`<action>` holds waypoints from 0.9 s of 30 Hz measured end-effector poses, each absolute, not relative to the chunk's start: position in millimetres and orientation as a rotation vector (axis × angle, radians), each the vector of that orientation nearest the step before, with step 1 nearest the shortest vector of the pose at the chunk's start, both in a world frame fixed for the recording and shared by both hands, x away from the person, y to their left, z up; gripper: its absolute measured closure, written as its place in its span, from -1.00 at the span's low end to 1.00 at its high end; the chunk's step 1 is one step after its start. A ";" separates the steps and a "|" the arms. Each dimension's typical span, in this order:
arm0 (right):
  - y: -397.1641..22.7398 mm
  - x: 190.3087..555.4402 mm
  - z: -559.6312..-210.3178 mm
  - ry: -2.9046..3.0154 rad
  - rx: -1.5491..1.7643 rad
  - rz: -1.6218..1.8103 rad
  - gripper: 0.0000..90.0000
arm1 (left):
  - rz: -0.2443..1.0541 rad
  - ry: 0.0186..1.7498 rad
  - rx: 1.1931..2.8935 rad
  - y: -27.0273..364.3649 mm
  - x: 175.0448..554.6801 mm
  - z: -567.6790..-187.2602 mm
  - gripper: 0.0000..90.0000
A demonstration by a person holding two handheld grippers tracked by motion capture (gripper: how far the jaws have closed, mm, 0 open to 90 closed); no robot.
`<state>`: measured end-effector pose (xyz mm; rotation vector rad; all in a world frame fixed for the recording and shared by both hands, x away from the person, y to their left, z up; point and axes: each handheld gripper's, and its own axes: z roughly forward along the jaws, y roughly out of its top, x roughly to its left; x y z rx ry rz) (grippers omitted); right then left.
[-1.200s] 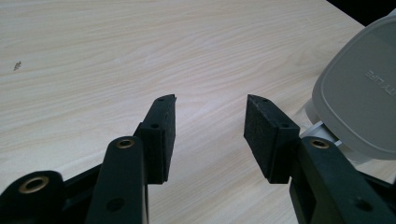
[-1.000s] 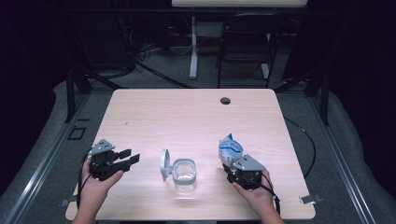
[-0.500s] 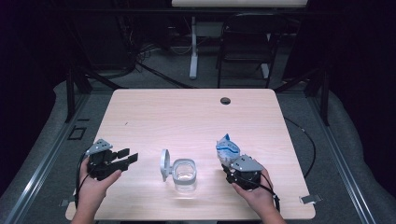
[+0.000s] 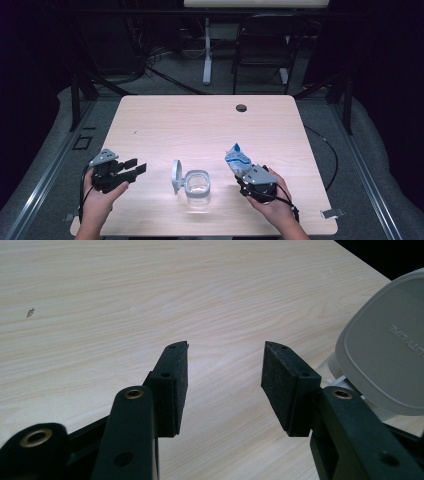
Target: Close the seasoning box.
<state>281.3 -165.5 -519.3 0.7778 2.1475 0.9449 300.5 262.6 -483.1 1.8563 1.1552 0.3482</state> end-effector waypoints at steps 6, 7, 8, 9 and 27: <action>-158.4 281.5 -517.1 2.185 0.707 0.893 -0.02 | 0.345 1.159 1.855 263.5 300.8 -483.6 0.19; -157.1 281.2 -516.9 2.190 0.704 0.890 -0.02 | 0.345 1.158 1.855 263.7 300.7 -483.4 0.20; -156.0 281.0 -516.4 2.197 0.696 0.882 -0.02 | 0.345 1.159 1.855 263.9 300.7 -483.3 0.20; -154.8 280.8 -516.3 2.199 0.687 0.873 -0.02 | 0.345 1.160 1.855 264.0 300.6 -483.3 0.20; -138.1 277.3 -507.2 2.276 0.544 0.793 -0.02 | 0.345 1.163 1.852 266.3 300.6 -483.4 0.20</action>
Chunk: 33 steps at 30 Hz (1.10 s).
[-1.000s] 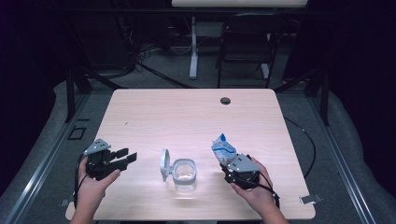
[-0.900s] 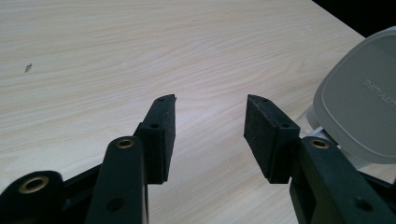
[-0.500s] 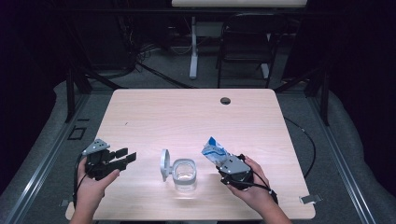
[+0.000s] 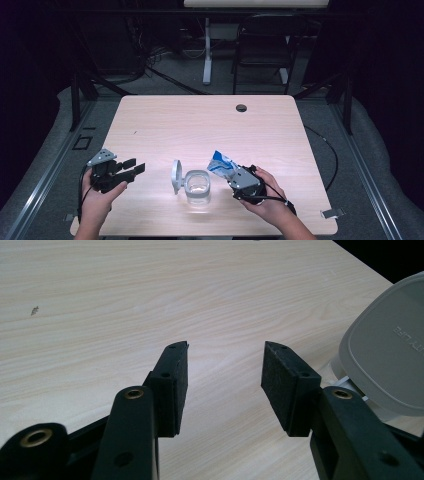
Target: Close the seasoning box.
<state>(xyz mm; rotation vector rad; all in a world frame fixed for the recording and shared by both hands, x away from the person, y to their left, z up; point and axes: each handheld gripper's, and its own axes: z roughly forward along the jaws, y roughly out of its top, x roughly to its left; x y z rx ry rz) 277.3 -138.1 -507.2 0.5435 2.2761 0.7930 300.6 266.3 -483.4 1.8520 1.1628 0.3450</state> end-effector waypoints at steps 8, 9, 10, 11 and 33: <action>-138.2 275.9 -506.8 2.293 0.496 0.734 -0.02 | 0.344 1.165 1.849 266.3 300.5 -483.2 0.20; -138.1 275.8 -506.6 2.294 0.490 0.721 -0.02 | 0.344 1.165 1.849 266.3 300.5 -483.2 0.20; -137.7 275.9 -507.5 2.293 0.488 0.729 -0.02 | 0.345 1.164 1.851 266.1 300.6 -483.5 0.20; -137.6 275.7 -507.2 2.295 0.482 0.714 -0.02 | 0.345 1.163 1.852 265.9 300.7 -483.6 0.20; -135.0 273.3 -513.3 2.305 0.402 0.602 -0.02 | 0.341 1.170 1.853 266.0 301.4 -486.2 0.20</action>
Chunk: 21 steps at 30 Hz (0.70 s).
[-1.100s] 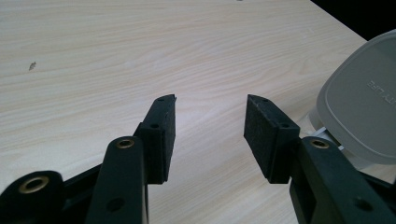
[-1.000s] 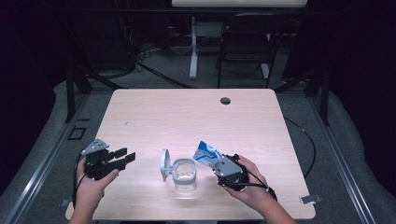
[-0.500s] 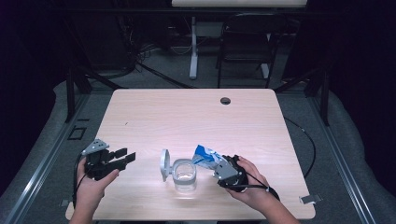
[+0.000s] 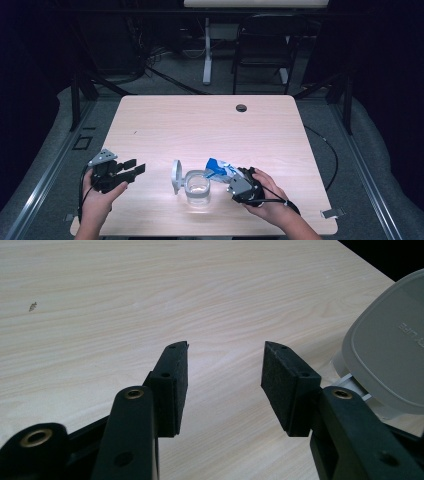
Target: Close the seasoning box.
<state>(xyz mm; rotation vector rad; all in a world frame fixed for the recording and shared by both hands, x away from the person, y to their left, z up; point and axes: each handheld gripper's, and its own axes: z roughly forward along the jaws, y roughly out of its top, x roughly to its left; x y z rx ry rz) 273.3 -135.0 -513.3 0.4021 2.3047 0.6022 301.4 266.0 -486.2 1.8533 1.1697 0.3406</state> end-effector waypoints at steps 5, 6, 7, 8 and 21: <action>-135.3 274.2 -516.1 2.300 0.390 0.588 -0.01 | 0.338 1.171 1.854 266.5 301.6 -486.4 0.20; -135.3 274.8 -517.0 2.297 0.378 0.567 -0.01 | 0.340 1.171 1.853 266.5 301.7 -486.8 0.20; -135.3 274.8 -517.0 2.297 0.378 0.567 -0.01 | 0.340 1.171 1.853 266.5 301.7 -486.8 0.20; -134.9 275.4 -518.7 2.287 0.364 0.558 -0.01 | 0.341 1.173 1.855 266.6 301.7 -486.8 0.20; -133.0 276.1 -520.4 2.259 0.310 0.456 -0.01 | 0.337 1.176 1.854 267.2 301.8 -486.9 0.20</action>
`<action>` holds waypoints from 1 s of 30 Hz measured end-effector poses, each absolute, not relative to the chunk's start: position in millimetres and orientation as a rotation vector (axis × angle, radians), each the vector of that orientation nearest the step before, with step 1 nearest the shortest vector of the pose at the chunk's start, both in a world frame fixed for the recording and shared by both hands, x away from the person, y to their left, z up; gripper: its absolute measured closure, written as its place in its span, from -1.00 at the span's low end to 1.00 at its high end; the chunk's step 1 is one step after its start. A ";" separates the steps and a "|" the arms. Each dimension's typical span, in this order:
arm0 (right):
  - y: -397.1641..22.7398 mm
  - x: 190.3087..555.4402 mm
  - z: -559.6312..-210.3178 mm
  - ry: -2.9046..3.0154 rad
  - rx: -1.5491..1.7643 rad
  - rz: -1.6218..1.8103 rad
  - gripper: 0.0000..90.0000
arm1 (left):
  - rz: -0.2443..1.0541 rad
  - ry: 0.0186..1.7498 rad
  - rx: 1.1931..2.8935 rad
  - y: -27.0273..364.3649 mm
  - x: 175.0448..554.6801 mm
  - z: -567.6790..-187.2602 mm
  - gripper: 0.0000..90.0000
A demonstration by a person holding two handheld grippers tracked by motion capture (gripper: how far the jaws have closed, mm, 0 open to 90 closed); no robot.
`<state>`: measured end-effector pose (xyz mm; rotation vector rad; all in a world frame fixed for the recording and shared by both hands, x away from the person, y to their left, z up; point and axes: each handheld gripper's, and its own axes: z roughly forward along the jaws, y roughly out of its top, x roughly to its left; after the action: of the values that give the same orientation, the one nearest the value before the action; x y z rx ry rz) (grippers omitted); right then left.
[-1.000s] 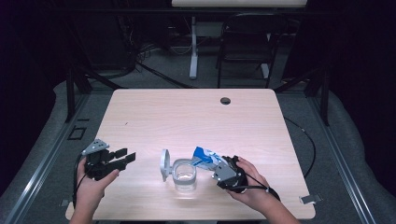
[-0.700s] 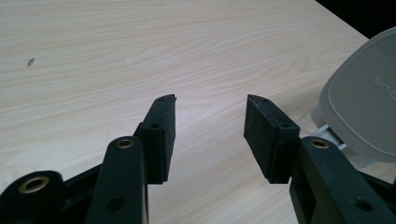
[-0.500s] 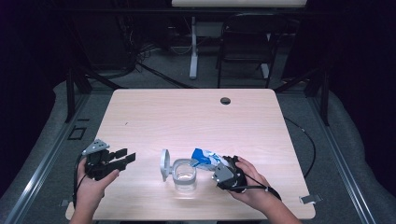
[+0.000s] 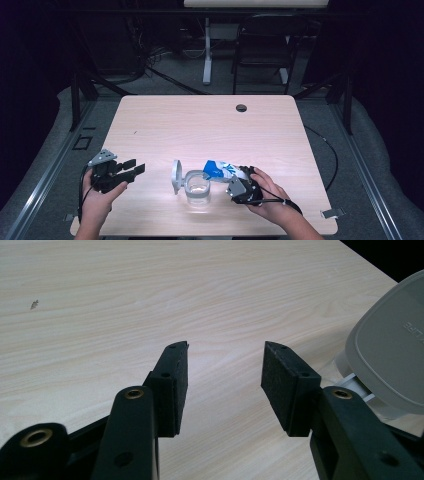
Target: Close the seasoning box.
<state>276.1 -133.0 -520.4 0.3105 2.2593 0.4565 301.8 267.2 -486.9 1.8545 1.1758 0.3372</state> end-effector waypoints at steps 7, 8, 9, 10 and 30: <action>-131.8 276.3 -519.9 2.248 0.300 0.429 -0.01 | 0.339 1.181 1.850 268.2 301.9 -487.6 0.20; -131.6 276.2 -519.8 2.248 0.289 0.419 -0.01 | 0.339 1.182 1.850 268.3 301.9 -487.7 0.20; -131.3 276.1 -519.8 2.242 0.282 0.414 -0.01 | 0.340 1.182 1.850 268.5 302.0 -487.8 0.20; -131.3 276.1 -519.2 2.236 0.269 0.402 -0.01 | 0.340 1.182 1.850 268.5 302.0 -487.8 0.20; -128.8 276.1 -516.0 2.192 0.194 0.347 -0.01 | 0.339 1.181 1.849 269.4 302.3 -488.1 0.20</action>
<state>276.1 -128.8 -516.0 0.1941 2.1916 0.3471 302.3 269.4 -488.1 1.8494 1.1814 0.3390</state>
